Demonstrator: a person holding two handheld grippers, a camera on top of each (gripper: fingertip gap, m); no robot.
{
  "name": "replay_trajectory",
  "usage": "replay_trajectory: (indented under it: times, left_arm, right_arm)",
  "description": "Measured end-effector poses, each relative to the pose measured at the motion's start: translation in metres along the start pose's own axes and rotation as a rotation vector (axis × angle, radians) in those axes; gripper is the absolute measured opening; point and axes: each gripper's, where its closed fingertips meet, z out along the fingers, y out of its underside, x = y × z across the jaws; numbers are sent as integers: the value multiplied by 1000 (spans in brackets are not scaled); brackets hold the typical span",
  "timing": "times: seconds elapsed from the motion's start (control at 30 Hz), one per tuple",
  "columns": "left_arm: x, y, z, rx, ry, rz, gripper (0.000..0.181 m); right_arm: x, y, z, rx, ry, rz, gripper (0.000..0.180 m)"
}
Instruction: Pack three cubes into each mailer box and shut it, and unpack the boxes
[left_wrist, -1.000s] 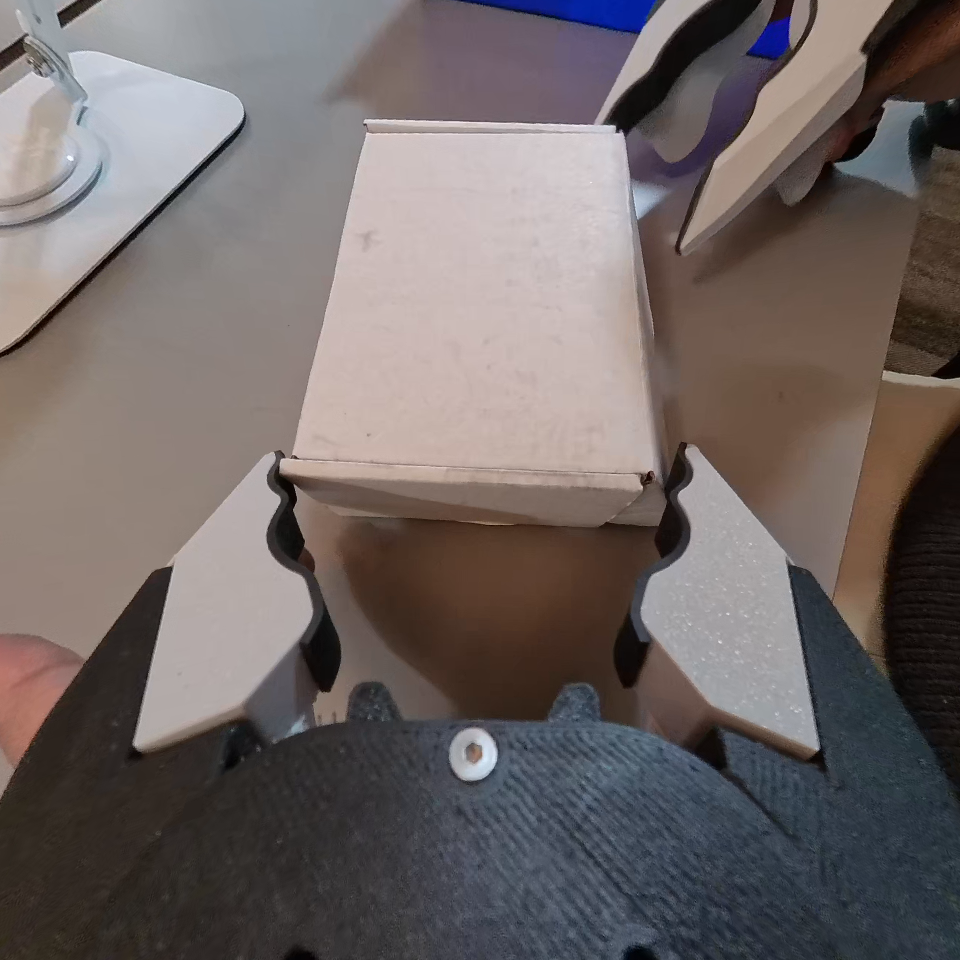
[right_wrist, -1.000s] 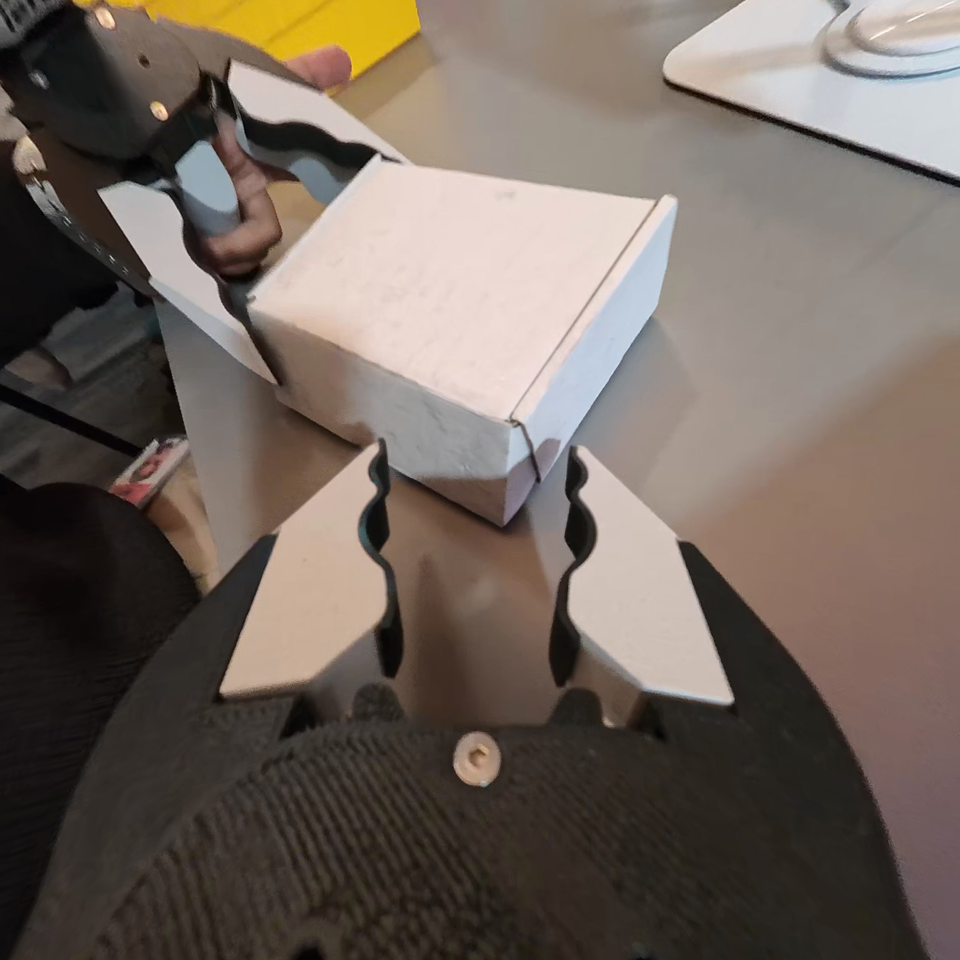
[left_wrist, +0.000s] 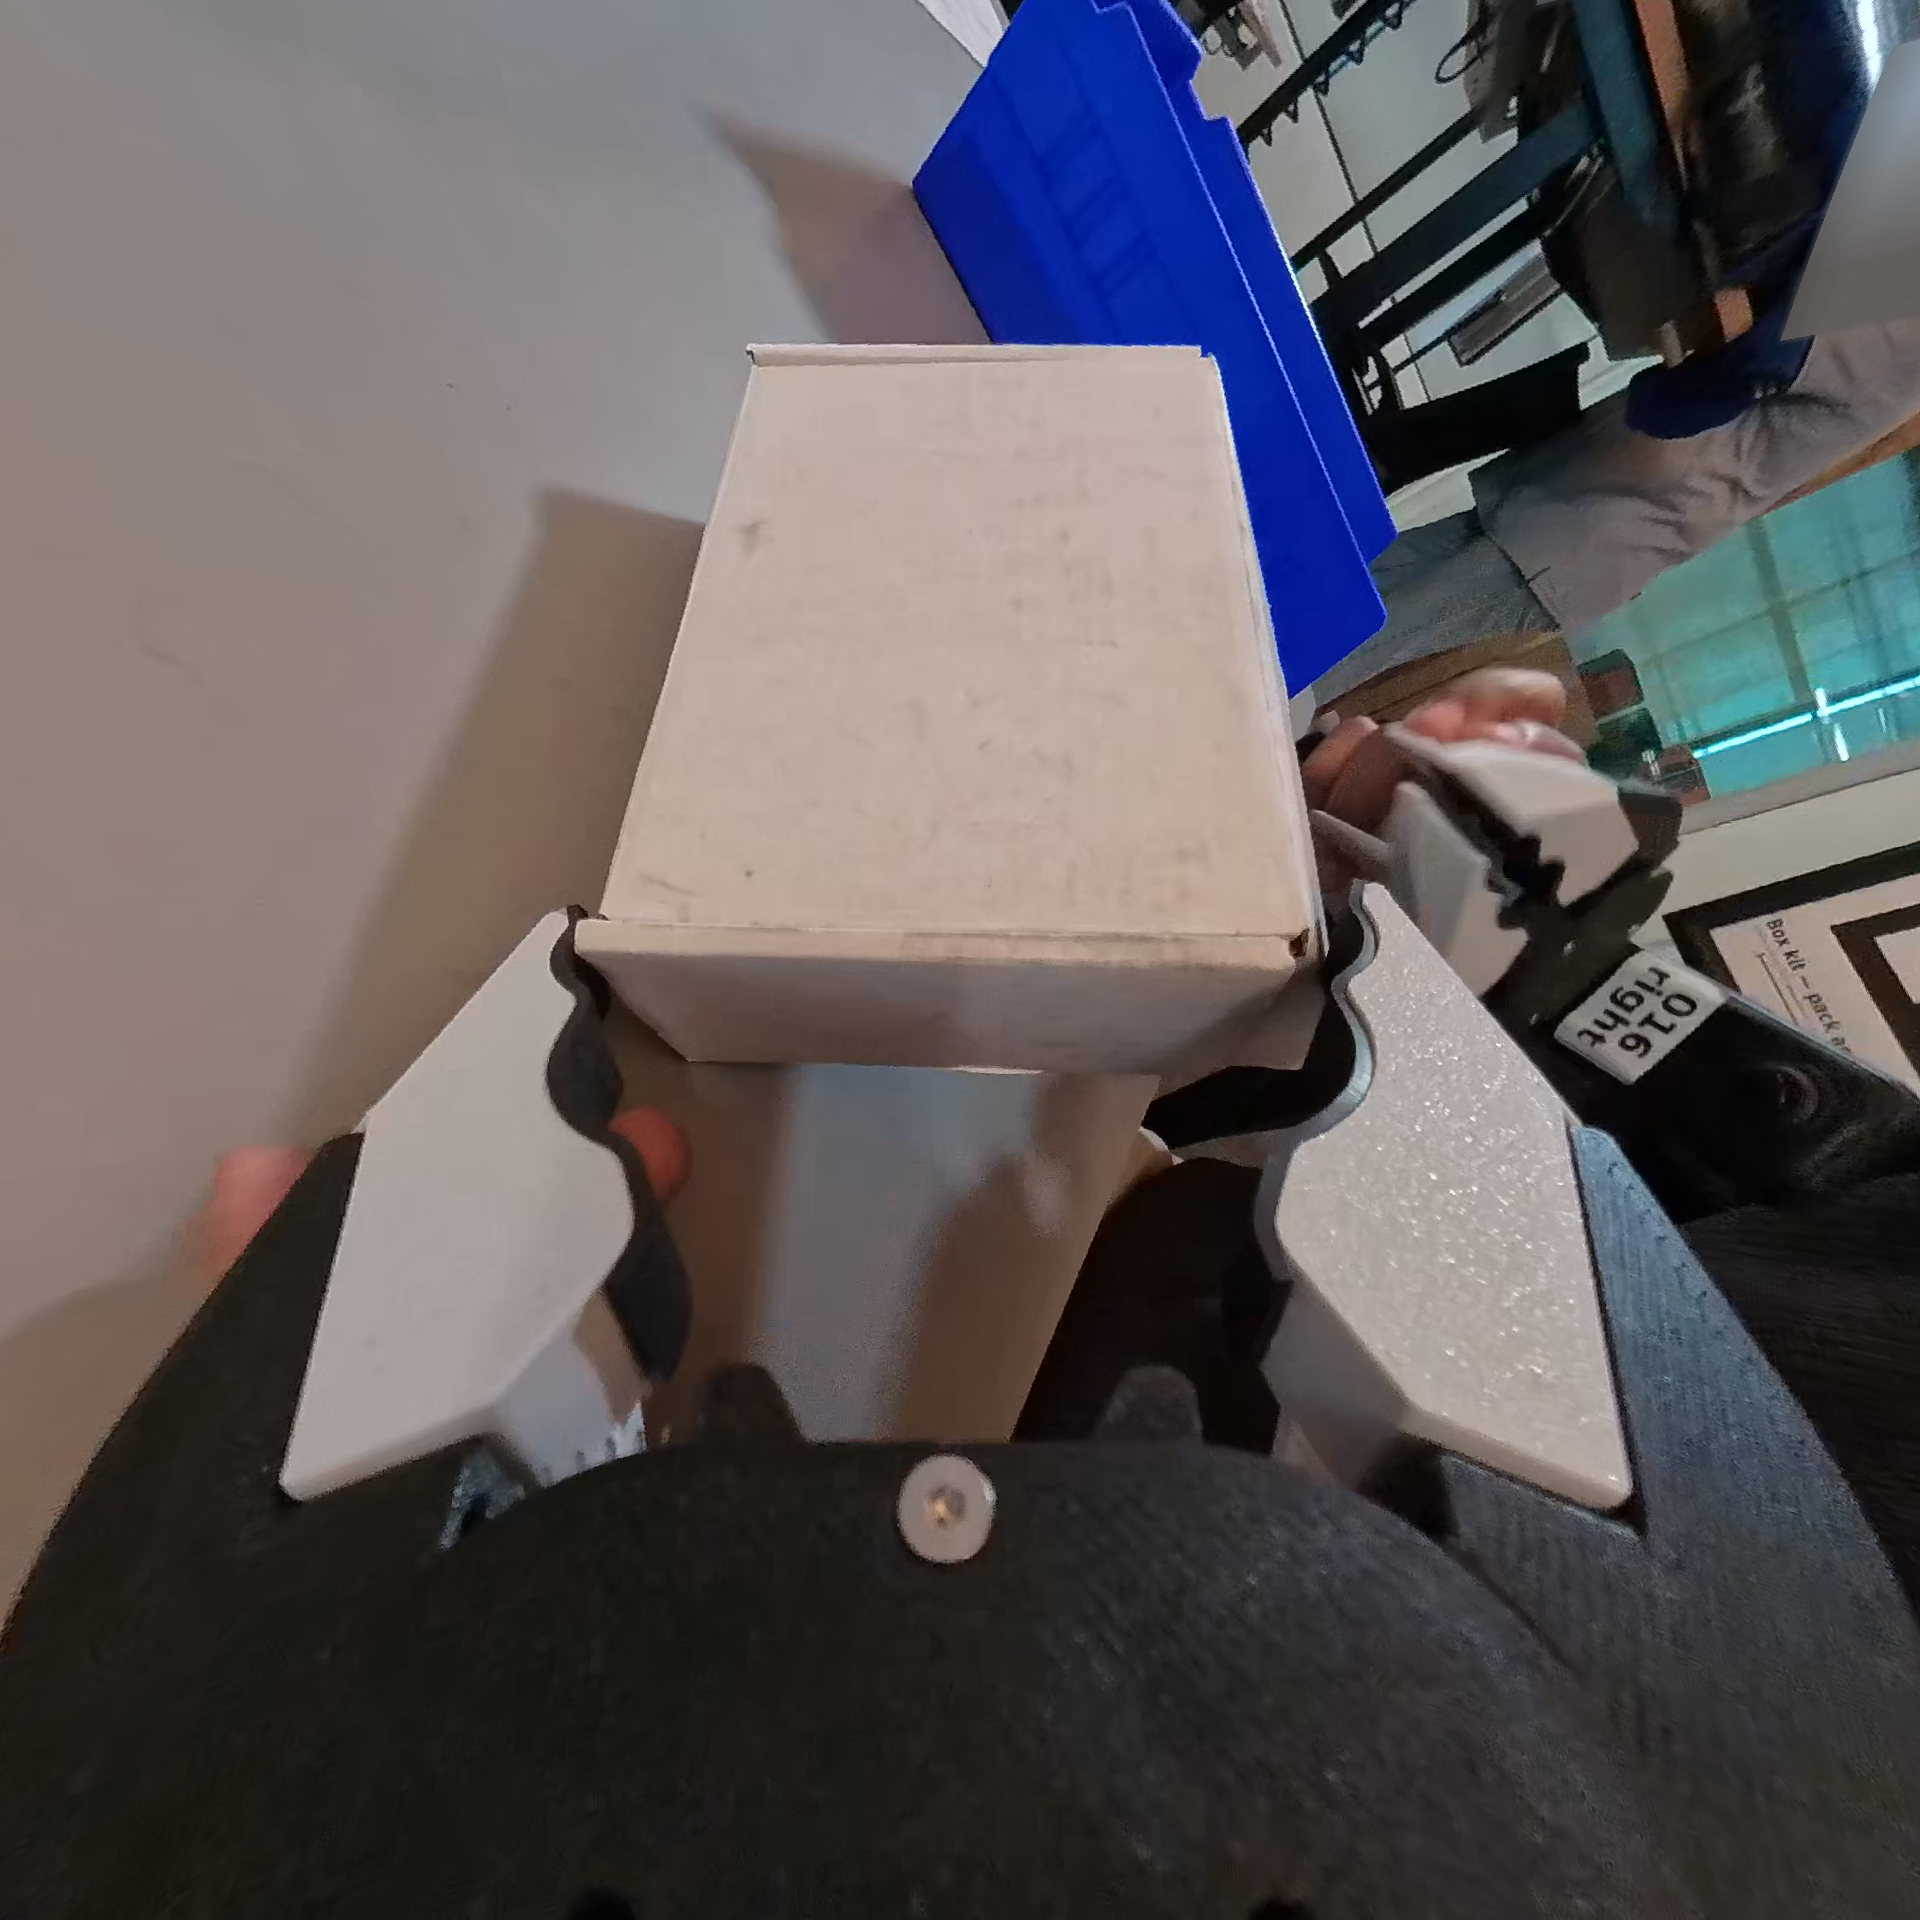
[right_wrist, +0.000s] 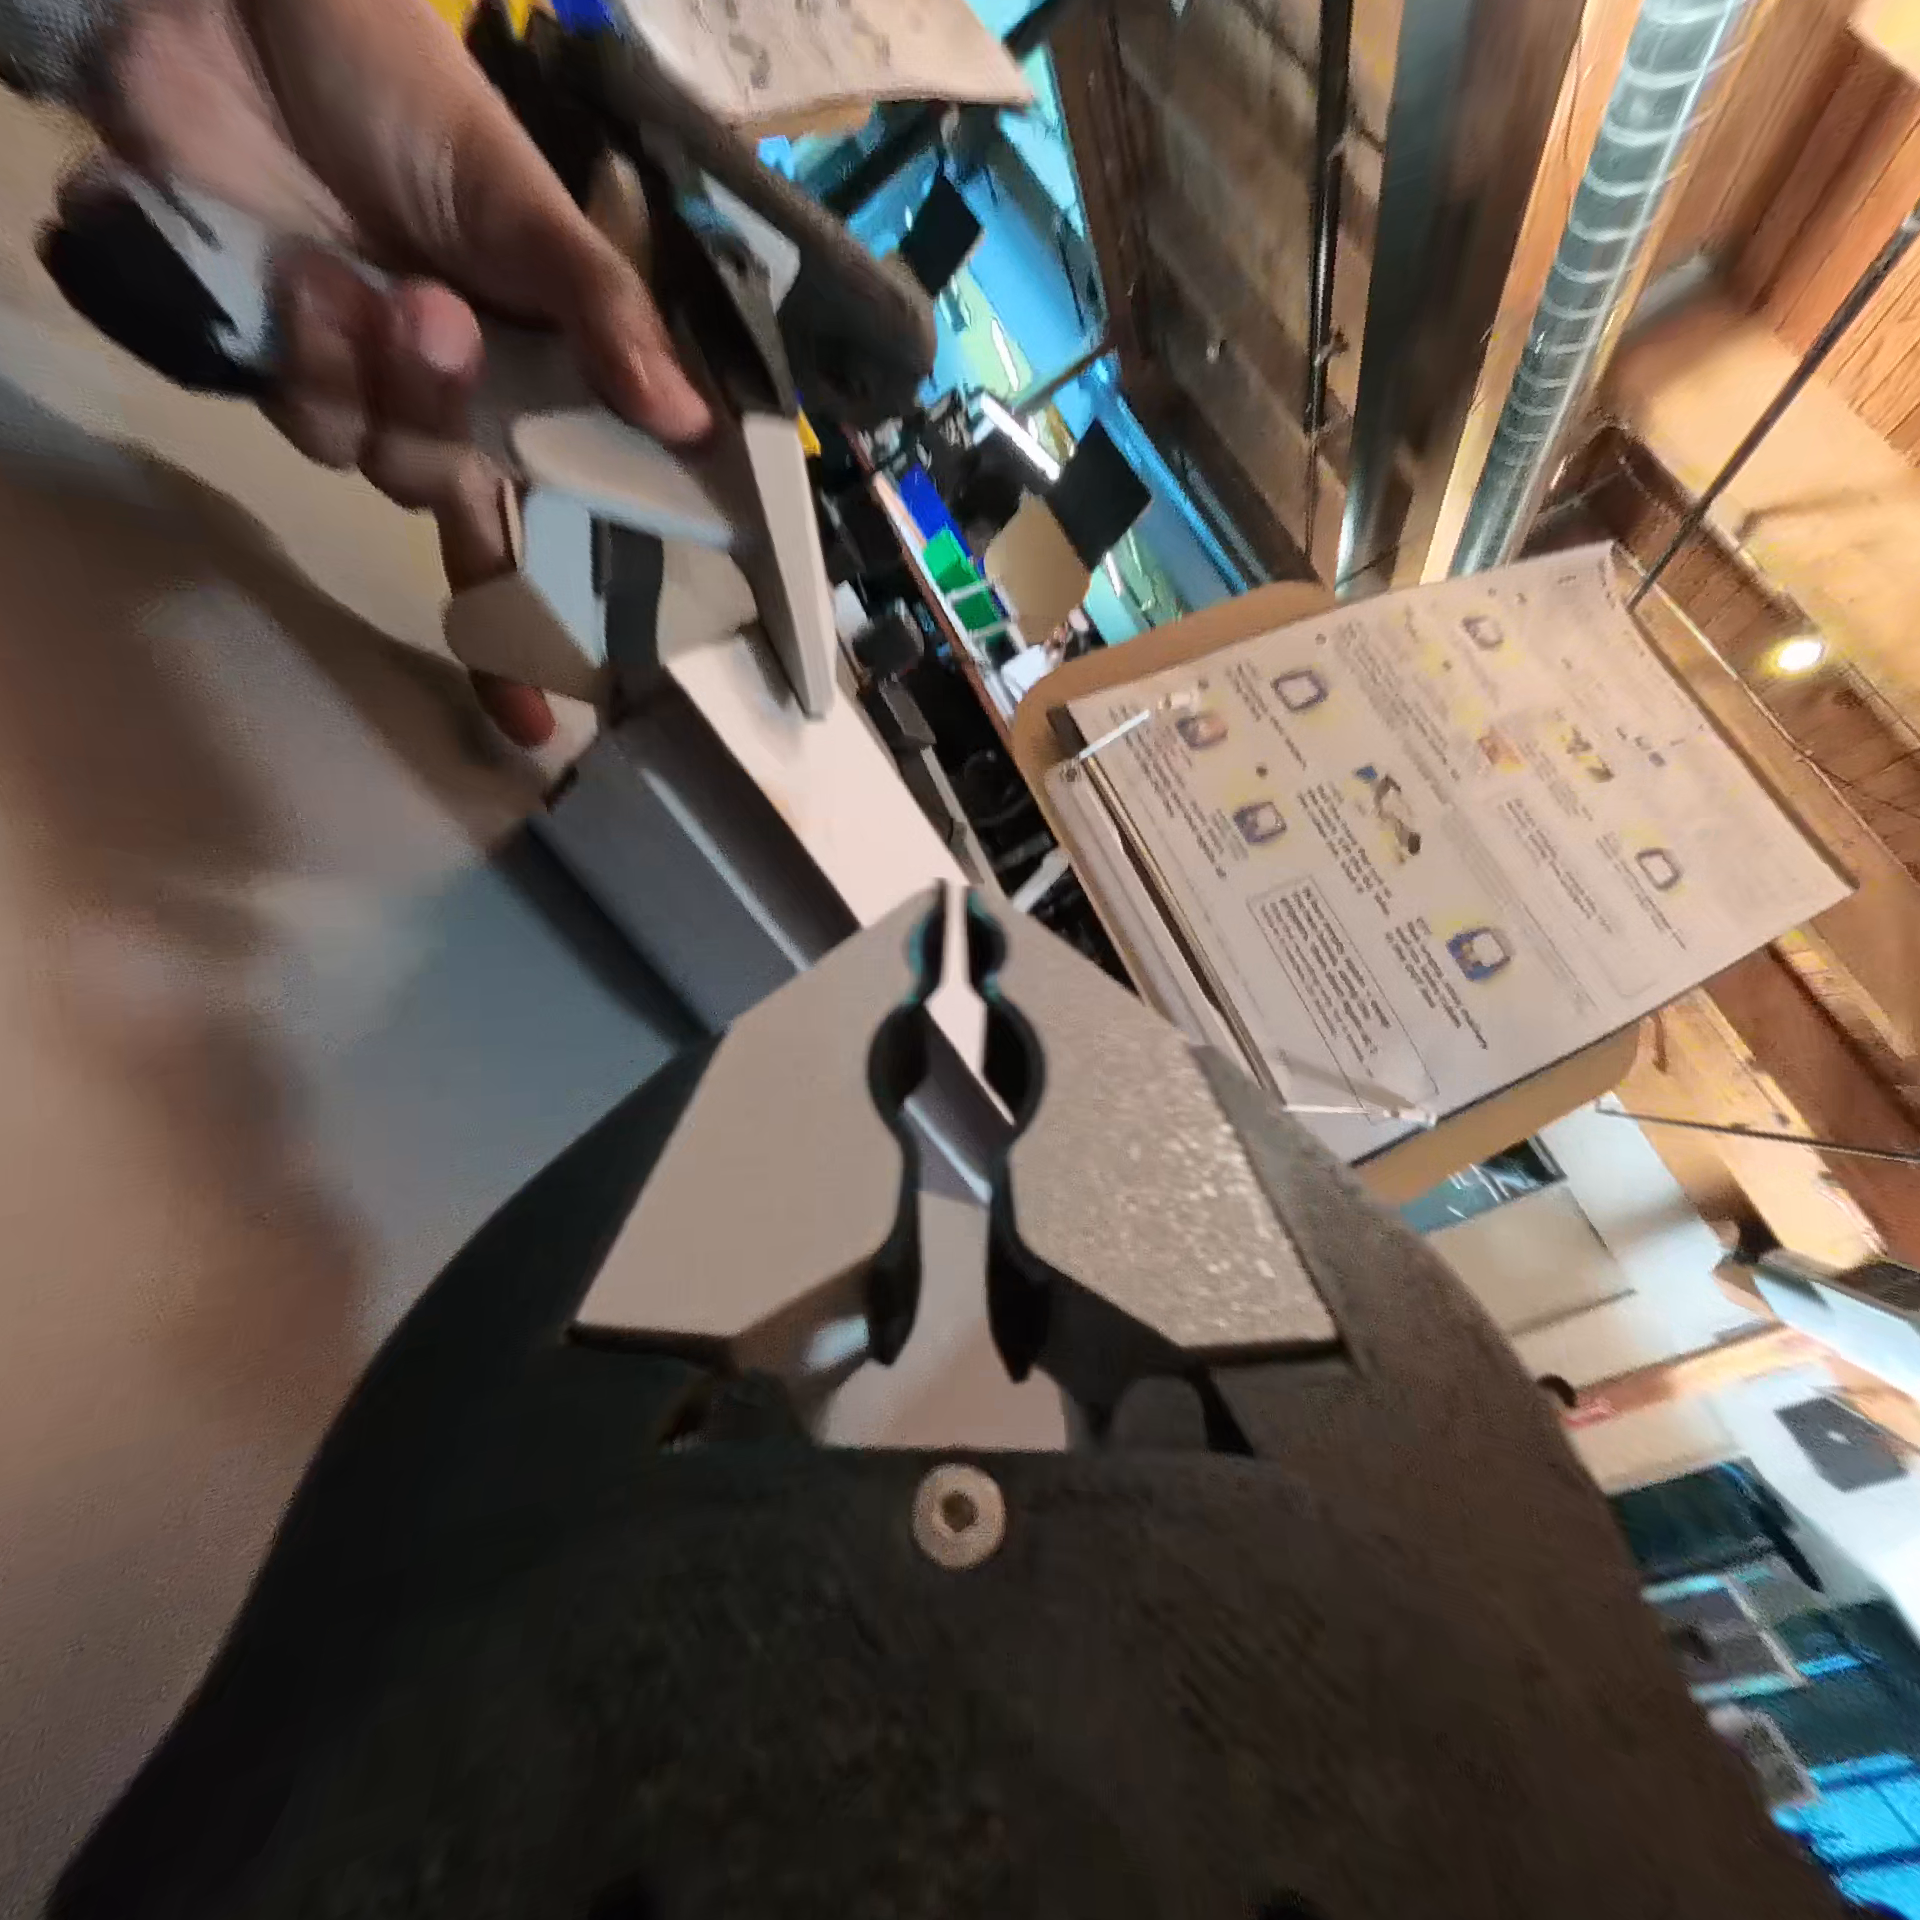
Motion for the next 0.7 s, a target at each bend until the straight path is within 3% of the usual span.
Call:
replay_trajectory:
  times: [0.13,0.3,0.47,0.7]
  left_arm:
    - [1,0,0,7,7,-21,134]
    - [4,1,3,7,27,-46,135]
    - [4,2,4,7,23,-37,134]
    - [4,2,5,8,14,-24,134]
  right_arm:
    - [6,-9,5,7,-5,248,0]
    - [-2,8,16,-53,-76,492,0]
    - [-6,12,17,-43,-136,625,0]
    - [-31,-26,13,84,-282,616,0]
